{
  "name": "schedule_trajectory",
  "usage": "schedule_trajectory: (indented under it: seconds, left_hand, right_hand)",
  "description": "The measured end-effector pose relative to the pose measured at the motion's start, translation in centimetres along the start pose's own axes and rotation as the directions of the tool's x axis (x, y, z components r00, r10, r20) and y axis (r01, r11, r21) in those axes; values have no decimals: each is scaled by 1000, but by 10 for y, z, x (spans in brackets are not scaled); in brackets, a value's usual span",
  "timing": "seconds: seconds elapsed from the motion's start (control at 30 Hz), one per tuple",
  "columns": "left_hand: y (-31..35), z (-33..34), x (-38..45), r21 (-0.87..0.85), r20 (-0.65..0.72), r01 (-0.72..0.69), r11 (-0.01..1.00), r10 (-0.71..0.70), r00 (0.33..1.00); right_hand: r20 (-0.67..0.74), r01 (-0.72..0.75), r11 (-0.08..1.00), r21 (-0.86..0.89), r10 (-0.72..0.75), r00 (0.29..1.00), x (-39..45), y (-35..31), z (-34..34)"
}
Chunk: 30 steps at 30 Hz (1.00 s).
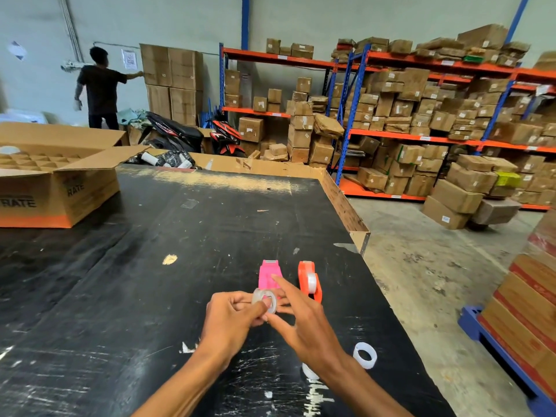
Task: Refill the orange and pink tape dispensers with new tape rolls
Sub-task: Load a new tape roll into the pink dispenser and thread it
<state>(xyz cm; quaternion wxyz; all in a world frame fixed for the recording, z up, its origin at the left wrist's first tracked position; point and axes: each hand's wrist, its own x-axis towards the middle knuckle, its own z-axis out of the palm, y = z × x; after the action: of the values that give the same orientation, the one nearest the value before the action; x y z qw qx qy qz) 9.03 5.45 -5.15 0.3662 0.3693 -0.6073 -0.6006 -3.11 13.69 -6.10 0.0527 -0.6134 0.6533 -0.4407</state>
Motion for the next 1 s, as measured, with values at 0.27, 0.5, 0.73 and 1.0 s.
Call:
schedule_trajectory:
  seconds: [0.27, 0.5, 0.73, 1.0]
  left_hand:
    - [11, 4, 16, 5, 83, 49, 999, -49, 995]
    - [17, 14, 31, -54, 99, 59, 997, -53, 994]
    - [18, 13, 59, -27, 77, 37, 999, -35, 996]
    - [-21, 10, 87, 266, 115, -91, 960, 62, 991]
  right_hand:
    - [-8, -215, 953, 212, 222, 975, 18, 4, -6]
    - [-24, -338, 936, 97, 341, 940, 49, 11, -6]
    - [-50, -417, 909, 7, 417, 908, 87, 21, -7]
    - [106, -518, 853, -66, 523, 846, 118, 51, -5]
